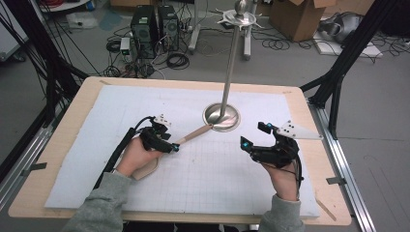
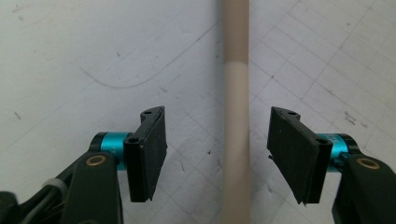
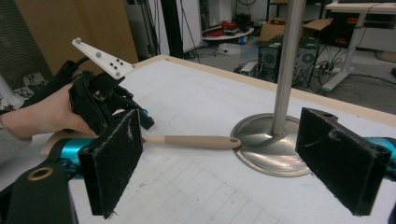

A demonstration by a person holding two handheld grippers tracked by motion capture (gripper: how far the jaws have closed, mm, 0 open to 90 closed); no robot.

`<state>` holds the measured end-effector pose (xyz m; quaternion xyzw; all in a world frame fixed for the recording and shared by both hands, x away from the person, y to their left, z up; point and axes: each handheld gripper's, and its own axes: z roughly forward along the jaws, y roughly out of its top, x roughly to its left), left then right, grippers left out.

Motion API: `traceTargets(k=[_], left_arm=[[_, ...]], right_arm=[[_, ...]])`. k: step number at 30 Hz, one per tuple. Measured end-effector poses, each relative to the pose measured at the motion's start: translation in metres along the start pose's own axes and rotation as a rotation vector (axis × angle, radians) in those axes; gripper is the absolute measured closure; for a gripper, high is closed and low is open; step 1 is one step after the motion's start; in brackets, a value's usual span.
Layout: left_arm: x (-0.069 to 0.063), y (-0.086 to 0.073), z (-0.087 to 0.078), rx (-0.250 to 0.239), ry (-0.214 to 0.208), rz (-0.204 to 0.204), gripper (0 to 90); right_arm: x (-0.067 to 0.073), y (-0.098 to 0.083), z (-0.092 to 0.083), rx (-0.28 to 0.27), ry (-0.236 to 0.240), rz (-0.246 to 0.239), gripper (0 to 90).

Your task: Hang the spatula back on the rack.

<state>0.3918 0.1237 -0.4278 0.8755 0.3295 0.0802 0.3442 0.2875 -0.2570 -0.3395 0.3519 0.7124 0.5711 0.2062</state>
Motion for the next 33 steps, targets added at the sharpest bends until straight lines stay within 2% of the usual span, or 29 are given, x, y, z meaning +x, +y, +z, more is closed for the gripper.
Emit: traceTargets(k=[2, 7, 9, 16, 23, 28, 33], left_arm=[[-0.0010, -0.0002, 0.0004, 0.012, 0.013, 0.010, 42.1], [-0.0008, -0.0005, 0.0008, 0.029, 0.010, 0.009, 48.7], [-0.0014, -0.0009, 0.0017, 0.029, 0.001, 0.001, 51.6], [-0.0016, -0.0012, 0.0015, 0.030, -0.032, 0.026, 56.9], [-0.0018, -0.0020, 0.0012, 0.030, -0.022, 0.053, 65.7], [-0.0033, -0.0022, 0.0014, 0.033, -0.011, 0.068, 67.1], [-0.0061, -0.0021, 0.0012, 0.038, -0.022, 0.079, 73.9]], right_arm=[[0.0001, -0.0001, 0.0001, 0.002, 0.001, 0.002, 14.0], [-0.0005, -0.0005, 0.0009, 0.008, 0.000, -0.002, 14.0], [-0.0006, -0.0006, 0.0011, 0.010, -0.002, -0.001, 14.0], [-0.0006, -0.0007, 0.0020, 0.013, 0.002, -0.001, 14.0], [-0.0007, -0.0011, 0.0030, 0.021, 0.002, 0.003, 14.0], [-0.0012, -0.0015, 0.0042, 0.026, -0.005, 0.010, 14.0], [-0.0022, -0.0022, 0.0040, 0.023, -0.009, 0.016, 14.0]])
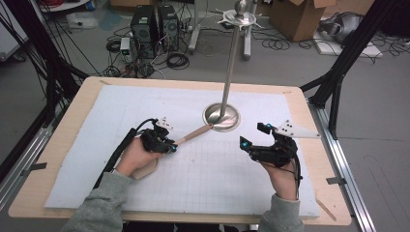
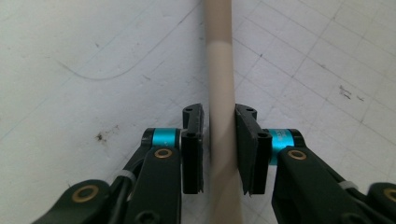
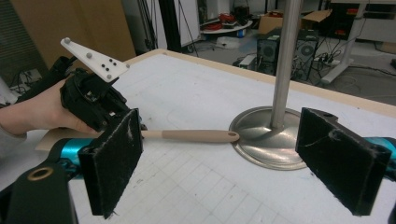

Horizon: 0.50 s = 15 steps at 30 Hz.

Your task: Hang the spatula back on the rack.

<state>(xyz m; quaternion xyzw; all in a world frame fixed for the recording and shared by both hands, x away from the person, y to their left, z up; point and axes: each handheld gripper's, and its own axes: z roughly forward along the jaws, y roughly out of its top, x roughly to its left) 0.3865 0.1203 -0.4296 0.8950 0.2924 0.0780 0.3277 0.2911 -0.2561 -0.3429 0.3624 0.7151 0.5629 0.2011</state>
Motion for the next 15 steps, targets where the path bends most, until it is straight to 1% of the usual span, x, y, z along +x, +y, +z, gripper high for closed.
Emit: traceTargets(k=[2, 6, 8, 15], left_arm=[[0.0001, 0.0000, 0.0001, 0.001, -0.008, -0.003, 77.0], [0.0006, 0.0000, -0.0002, 0.004, -0.011, -0.013, 77.5], [0.0006, 0.0003, -0.0004, 0.006, -0.009, -0.007, 77.7], [-0.0003, 0.0006, -0.0008, 0.007, -0.003, -0.005, 77.9]], right_arm=[[0.0000, 0.0000, 0.0001, 0.001, 0.000, -0.001, 14.0], [0.0006, -0.0001, 0.0012, 0.005, 0.002, -0.005, 14.0], [0.0006, -0.0001, 0.0018, 0.007, 0.006, -0.009, 14.0], [0.0009, -0.0001, 0.0019, 0.010, 0.008, -0.010, 14.0]])
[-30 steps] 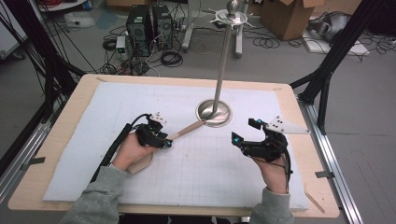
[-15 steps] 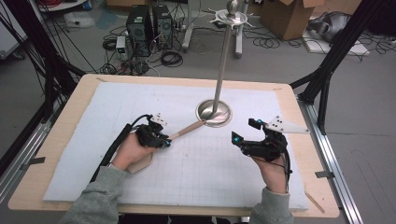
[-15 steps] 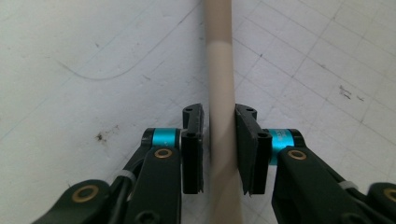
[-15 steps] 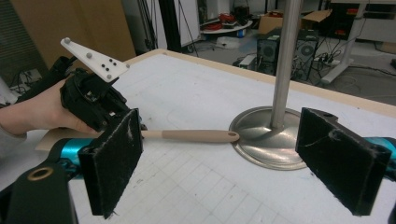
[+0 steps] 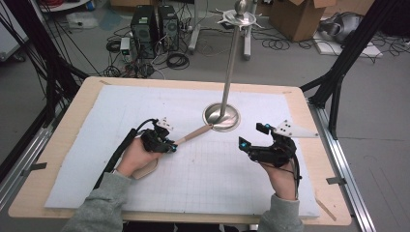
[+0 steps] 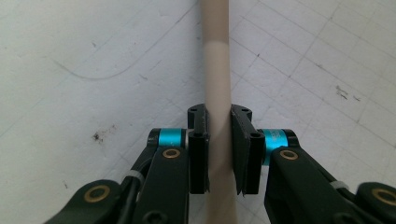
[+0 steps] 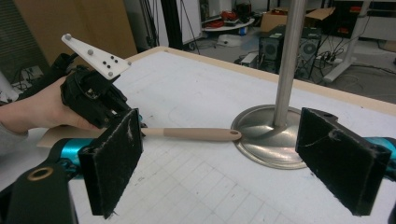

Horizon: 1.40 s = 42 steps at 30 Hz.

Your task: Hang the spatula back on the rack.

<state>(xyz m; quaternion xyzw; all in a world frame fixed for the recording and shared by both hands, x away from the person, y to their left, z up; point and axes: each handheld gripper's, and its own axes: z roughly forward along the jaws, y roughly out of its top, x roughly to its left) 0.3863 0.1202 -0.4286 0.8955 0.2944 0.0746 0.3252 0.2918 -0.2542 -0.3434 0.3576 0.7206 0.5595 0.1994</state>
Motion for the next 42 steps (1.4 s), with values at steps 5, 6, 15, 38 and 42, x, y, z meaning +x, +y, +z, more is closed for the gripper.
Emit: traceTargets(k=[5, 6, 15, 38, 42], left_arm=[[0.001, 0.000, -0.004, 0.004, 0.009, -0.012, 78.0], [0.001, 0.000, -0.005, -0.001, 0.007, -0.015, 78.0], [0.000, 0.002, -0.029, -0.076, 0.015, -0.025, 78.1], [0.006, 0.001, -0.071, -0.270, -0.043, -0.061, 78.0], [0.008, 0.006, -0.079, -0.288, -0.040, -0.058, 78.0]], right_arm=[[0.000, 0.000, 0.000, -0.005, 0.004, 0.003, 13.9], [0.000, 0.000, 0.000, -0.003, 0.003, 0.004, 14.0], [0.001, -0.001, 0.003, 0.012, 0.014, 0.001, 12.8], [0.001, -0.001, 0.003, 0.009, 0.004, -0.008, 12.5], [0.000, -0.002, 0.004, 0.017, 0.003, -0.001, 12.5]])
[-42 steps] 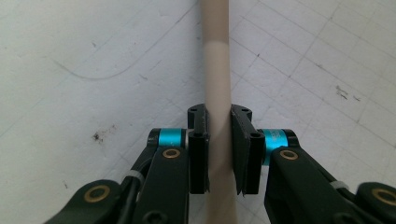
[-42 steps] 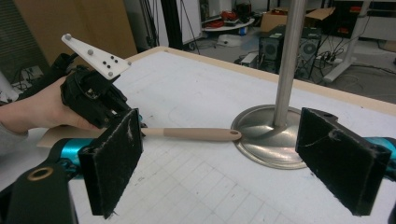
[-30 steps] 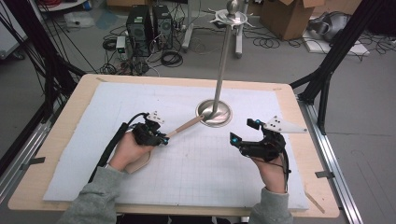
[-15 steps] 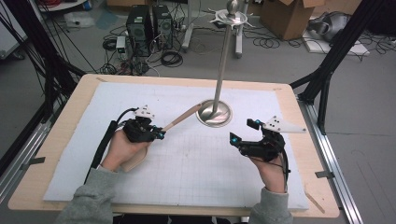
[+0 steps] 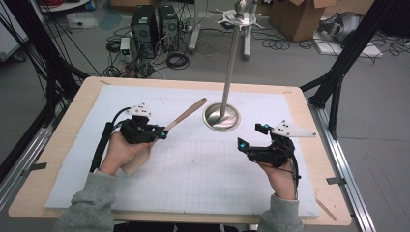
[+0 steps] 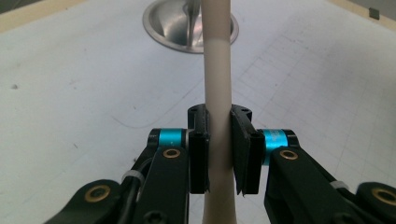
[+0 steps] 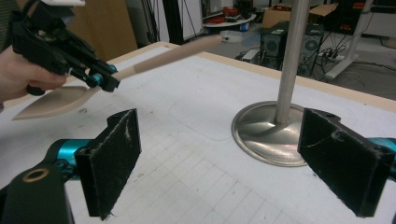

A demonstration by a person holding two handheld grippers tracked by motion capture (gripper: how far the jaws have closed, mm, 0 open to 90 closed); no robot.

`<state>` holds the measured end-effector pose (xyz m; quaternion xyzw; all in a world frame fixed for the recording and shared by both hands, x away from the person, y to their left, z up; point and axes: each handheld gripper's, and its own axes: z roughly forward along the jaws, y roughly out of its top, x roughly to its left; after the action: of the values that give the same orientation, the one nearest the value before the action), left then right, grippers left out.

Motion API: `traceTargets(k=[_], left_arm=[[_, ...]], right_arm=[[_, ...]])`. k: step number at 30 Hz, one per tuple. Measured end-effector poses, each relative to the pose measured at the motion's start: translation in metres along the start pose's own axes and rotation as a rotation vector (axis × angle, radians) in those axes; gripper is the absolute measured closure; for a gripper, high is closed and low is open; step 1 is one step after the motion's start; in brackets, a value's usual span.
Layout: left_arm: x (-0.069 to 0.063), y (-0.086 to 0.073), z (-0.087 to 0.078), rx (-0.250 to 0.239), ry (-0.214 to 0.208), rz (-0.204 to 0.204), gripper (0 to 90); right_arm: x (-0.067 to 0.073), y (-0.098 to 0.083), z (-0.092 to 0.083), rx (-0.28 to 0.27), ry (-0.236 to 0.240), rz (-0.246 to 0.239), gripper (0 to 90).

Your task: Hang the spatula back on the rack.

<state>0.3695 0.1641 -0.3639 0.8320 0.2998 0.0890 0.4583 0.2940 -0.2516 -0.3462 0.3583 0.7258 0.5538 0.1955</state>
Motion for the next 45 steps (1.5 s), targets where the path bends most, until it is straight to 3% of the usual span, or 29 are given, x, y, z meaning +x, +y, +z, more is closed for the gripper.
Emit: traceTargets(k=[10, 26, 35, 45], left_arm=[[0.003, 0.012, -0.019, -0.038, 0.018, -0.010, 78.0], [-0.001, 0.038, -0.036, -0.065, 0.039, 0.033, 77.9], [-0.001, 0.055, -0.049, -0.101, 0.039, 0.026, 78.0], [-0.002, 0.063, -0.055, -0.116, 0.039, 0.035, 78.0]], right_arm=[[-0.002, -0.001, -0.001, -0.001, 0.009, -0.001, 12.5], [-0.004, -0.002, 0.000, 0.015, 0.015, 0.009, 12.5], [-0.004, -0.002, 0.000, 0.011, 0.017, 0.004, 12.5], [-0.003, -0.002, 0.001, 0.009, 0.006, 0.006, 12.5]])
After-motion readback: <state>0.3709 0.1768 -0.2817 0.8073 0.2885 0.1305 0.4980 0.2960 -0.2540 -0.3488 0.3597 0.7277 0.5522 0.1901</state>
